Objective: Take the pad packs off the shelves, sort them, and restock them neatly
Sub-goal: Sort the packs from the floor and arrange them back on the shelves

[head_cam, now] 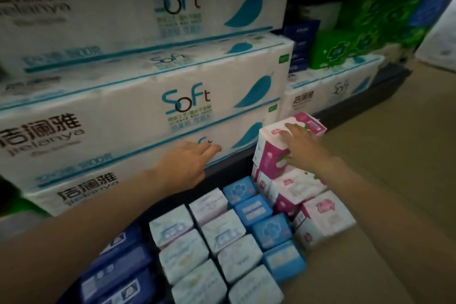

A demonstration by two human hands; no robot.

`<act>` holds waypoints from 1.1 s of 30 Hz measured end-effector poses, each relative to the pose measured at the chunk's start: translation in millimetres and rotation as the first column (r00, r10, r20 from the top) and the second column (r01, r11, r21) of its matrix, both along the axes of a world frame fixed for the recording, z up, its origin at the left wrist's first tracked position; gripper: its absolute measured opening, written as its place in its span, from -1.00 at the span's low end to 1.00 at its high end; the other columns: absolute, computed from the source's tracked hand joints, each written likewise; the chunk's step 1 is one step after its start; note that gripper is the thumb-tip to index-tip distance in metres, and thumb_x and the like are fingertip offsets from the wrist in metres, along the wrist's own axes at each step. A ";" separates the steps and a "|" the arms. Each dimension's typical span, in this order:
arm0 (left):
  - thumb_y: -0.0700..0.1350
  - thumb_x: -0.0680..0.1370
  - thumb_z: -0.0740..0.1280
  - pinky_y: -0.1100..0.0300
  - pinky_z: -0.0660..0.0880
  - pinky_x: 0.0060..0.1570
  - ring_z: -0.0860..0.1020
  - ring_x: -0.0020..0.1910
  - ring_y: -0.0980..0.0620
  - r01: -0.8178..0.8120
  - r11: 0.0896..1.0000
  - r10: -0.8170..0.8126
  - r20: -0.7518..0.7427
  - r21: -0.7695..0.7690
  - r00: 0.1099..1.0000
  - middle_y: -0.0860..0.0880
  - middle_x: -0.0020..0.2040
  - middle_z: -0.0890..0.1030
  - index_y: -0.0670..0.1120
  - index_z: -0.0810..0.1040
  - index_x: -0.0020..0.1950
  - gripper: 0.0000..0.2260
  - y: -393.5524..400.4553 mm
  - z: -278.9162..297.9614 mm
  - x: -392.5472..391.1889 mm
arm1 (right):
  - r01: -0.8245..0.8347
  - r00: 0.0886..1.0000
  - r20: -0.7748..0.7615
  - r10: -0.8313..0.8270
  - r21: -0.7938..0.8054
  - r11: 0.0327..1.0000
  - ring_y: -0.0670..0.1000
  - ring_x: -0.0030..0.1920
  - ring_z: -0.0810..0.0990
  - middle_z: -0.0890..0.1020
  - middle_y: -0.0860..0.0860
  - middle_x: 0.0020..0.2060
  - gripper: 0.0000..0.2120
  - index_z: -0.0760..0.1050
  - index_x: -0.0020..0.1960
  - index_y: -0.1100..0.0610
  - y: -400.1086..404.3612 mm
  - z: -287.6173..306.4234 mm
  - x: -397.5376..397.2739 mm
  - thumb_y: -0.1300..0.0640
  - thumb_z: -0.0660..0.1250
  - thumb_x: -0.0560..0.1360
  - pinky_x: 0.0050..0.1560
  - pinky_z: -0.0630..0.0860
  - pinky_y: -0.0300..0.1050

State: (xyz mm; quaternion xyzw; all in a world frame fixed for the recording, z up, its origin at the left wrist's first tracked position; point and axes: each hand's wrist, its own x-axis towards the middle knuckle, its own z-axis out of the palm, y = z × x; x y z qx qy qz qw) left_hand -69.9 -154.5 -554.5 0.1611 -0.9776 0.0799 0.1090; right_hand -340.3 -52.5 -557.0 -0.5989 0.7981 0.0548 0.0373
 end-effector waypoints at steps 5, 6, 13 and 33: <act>-0.18 0.36 0.14 0.06 0.58 -0.23 0.59 -0.13 -0.19 -0.022 0.978 0.034 -0.055 0.206 0.998 -0.19 0.03 0.58 -0.20 0.42 0.24 -0.55 2.3 -28.8 -60.5 | -0.038 0.995 -0.087 0.052 0.154 0.987 0.22 0.48 0.02 -0.10 0.08 0.53 0.01 -0.19 0.53 0.03 -33.9 -28.4 -30.6 0.00 0.48 0.39 0.39 0.18 0.18; -0.18 0.38 0.16 0.02 0.57 -0.15 0.57 -0.07 -0.20 -0.037 0.968 0.050 -0.049 0.248 0.998 -0.21 0.09 0.55 -0.23 0.43 0.27 -0.54 3.7 -36.0 -73.6 | -0.060 0.994 -0.081 0.077 0.188 0.980 0.25 0.49 -0.02 -0.14 0.07 0.53 0.08 -0.25 0.53 0.00 -41.6 -28.4 -33.7 0.02 0.51 0.36 0.36 0.23 0.18; -0.14 0.50 0.33 0.18 0.28 0.22 0.35 0.32 -0.07 -0.200 0.790 0.233 0.017 0.579 0.972 -0.11 0.37 0.31 -0.14 0.17 0.46 -0.41 22.2 -47.1 -112.4 | -0.179 0.979 -0.061 0.195 0.203 0.963 0.19 0.28 0.35 0.22 0.06 0.39 0.02 -0.05 0.50 -0.04 -48.4 -6.5 -43.7 0.19 0.55 0.29 0.04 0.42 0.06; 0.05 0.49 0.38 0.08 0.34 0.26 0.24 0.40 -0.10 -0.585 0.694 0.185 0.681 0.421 0.709 -0.02 0.52 0.06 0.03 0.01 0.52 -0.27 78.8 -128.6 78.4 | -0.357 0.907 -0.165 0.387 0.186 0.915 0.16 0.33 0.34 0.19 0.11 0.39 0.00 -0.12 0.53 -0.07 15.0 -6.5 95.2 -0.01 0.51 0.35 0.01 0.46 0.02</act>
